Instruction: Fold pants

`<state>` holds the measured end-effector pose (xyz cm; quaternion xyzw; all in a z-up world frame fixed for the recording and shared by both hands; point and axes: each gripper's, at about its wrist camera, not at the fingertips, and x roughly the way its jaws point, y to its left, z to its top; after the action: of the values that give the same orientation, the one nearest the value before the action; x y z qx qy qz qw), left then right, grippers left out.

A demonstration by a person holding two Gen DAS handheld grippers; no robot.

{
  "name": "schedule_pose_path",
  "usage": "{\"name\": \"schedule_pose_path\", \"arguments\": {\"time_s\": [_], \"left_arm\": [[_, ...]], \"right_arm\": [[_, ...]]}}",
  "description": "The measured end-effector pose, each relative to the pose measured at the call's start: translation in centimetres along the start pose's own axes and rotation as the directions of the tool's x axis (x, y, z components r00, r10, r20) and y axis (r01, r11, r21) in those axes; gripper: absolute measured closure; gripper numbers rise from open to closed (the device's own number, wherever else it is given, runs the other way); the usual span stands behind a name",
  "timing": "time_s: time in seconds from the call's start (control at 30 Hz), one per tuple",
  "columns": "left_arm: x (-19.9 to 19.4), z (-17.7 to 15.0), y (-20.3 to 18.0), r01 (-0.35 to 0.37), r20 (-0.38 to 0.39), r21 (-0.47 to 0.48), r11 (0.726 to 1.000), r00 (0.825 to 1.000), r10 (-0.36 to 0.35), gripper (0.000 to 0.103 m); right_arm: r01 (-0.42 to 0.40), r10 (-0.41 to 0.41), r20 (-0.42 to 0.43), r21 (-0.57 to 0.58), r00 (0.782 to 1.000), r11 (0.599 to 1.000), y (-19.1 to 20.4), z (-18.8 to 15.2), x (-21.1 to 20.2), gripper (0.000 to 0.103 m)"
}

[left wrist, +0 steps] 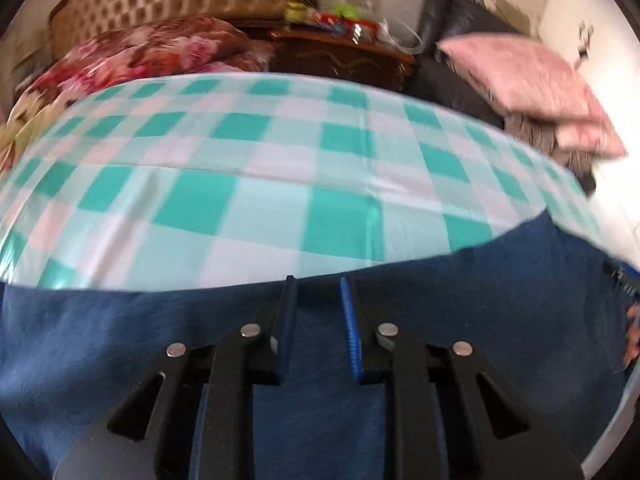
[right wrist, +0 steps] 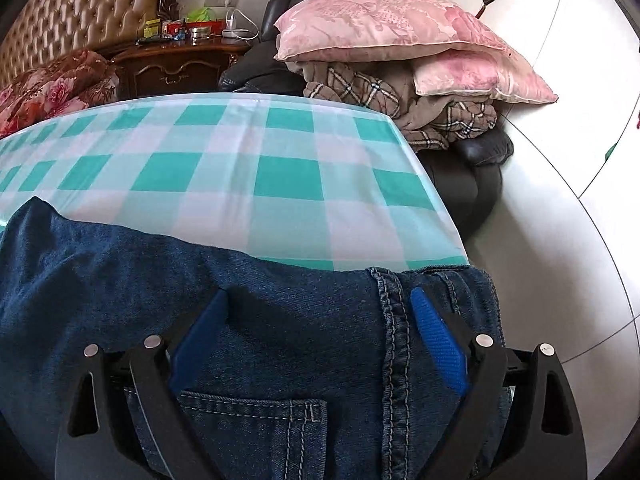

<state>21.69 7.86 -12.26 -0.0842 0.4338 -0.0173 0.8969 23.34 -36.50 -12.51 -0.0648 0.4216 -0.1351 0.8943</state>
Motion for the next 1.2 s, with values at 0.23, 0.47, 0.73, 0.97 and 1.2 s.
{"name": "schedule_pose_path", "arguments": {"time_s": [0.23, 0.47, 0.73, 0.97, 1.2], "left_arm": [[-4.9, -4.1, 4.6, -0.066, 0.028, -0.095, 0.993, 0.997, 0.069, 0.072], [-7.5, -8.3, 9.5, -0.13, -0.009, -0.168, 0.977, 0.991, 0.13, 0.068], [-10.6, -9.4, 12.5, -0.191, 0.004, -0.219, 0.957, 0.98, 0.197, 0.065], [-12.5, -12.1, 15.2, -0.203, -0.003, -0.298, 0.933, 0.977, 0.212, 0.065], [-13.5, -13.8, 16.8, -0.192, 0.03, -0.302, 0.934, 0.977, 0.211, 0.065]], "right_arm": [[-0.002, 0.002, 0.006, 0.002, 1.0, 1.0, 0.0, -0.1, 0.0, 0.015], [-0.001, 0.001, 0.027, 0.007, 1.0, 1.0, 0.0, -0.1, -0.5, 0.015], [-0.079, 0.05, 0.131, 0.233, 0.99, 0.969, -6.8, -4.5, -10.4, 0.019], [0.057, -0.039, -0.075, 0.254, 0.996, 0.965, -10.7, -10.9, -8.4, 0.03], [0.087, -0.055, -0.12, 0.279, 0.991, 0.956, -11.1, -12.3, -7.6, 0.031]]}}
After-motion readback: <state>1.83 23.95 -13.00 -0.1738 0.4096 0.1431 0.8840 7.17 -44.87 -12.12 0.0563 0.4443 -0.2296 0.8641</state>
